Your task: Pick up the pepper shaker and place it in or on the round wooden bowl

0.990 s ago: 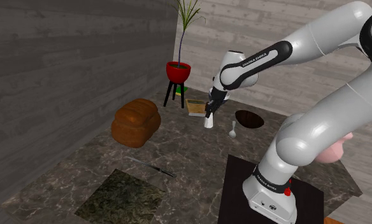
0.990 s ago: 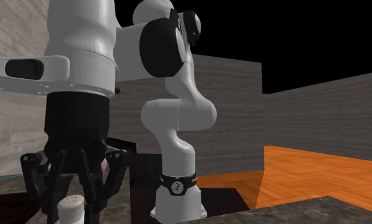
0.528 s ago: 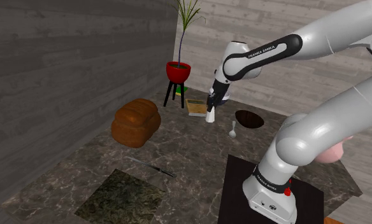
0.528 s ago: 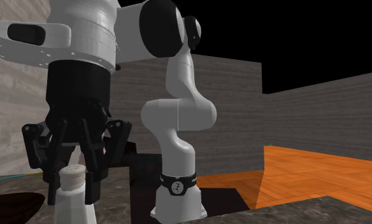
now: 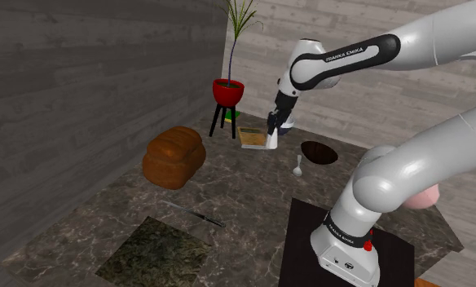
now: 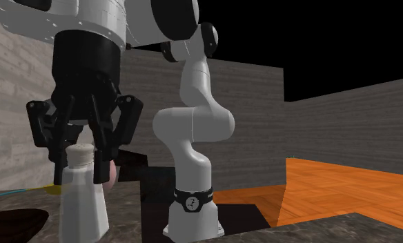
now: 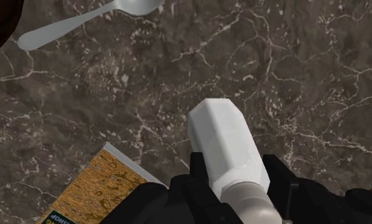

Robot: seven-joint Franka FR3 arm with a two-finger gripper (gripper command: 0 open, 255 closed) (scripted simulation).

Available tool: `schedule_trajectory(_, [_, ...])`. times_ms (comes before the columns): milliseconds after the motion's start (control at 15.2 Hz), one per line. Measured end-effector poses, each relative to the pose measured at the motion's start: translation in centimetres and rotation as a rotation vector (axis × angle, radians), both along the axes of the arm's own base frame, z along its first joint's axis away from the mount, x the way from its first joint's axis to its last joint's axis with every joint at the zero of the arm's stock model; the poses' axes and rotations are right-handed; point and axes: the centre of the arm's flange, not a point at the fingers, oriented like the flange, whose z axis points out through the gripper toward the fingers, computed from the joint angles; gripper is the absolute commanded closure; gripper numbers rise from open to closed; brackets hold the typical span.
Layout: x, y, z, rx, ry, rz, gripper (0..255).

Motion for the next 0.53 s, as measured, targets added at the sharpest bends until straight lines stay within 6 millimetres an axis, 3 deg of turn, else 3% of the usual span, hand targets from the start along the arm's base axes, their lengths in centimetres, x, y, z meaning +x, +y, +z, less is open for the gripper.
schedule_trajectory(198, [-0.3,-0.4,1.1,0.0,0.0,0.0,255])
schedule_trajectory(528, [-3.1,-5.8,1.8,0.0,0.0,-0.001,255])
